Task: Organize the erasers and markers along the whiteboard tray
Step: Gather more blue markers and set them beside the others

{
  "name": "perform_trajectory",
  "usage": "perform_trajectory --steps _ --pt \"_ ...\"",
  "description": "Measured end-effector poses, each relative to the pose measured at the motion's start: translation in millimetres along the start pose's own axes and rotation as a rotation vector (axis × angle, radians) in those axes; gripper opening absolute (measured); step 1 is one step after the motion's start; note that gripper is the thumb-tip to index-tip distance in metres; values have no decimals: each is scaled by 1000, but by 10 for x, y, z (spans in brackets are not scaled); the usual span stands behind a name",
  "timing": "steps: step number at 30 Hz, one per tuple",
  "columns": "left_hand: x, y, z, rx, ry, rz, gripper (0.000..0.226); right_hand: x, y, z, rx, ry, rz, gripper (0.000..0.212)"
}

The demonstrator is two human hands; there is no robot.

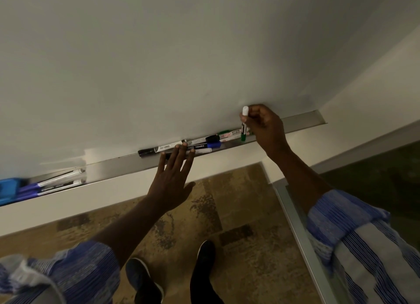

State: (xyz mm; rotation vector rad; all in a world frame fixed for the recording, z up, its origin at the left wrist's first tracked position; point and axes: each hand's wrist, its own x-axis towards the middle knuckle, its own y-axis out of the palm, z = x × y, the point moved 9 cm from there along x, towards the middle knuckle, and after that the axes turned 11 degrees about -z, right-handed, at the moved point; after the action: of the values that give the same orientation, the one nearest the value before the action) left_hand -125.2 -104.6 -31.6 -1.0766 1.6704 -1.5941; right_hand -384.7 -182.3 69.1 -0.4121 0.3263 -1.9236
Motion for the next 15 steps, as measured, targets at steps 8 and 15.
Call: perform_trajectory --steps 8,15 --pt "82 -140 -97 -63 11 -44 88 -133 -77 -141 617 386 -83 13" --pt "380 -654 -401 -321 -95 -238 71 -528 310 -180 761 639 9 2"
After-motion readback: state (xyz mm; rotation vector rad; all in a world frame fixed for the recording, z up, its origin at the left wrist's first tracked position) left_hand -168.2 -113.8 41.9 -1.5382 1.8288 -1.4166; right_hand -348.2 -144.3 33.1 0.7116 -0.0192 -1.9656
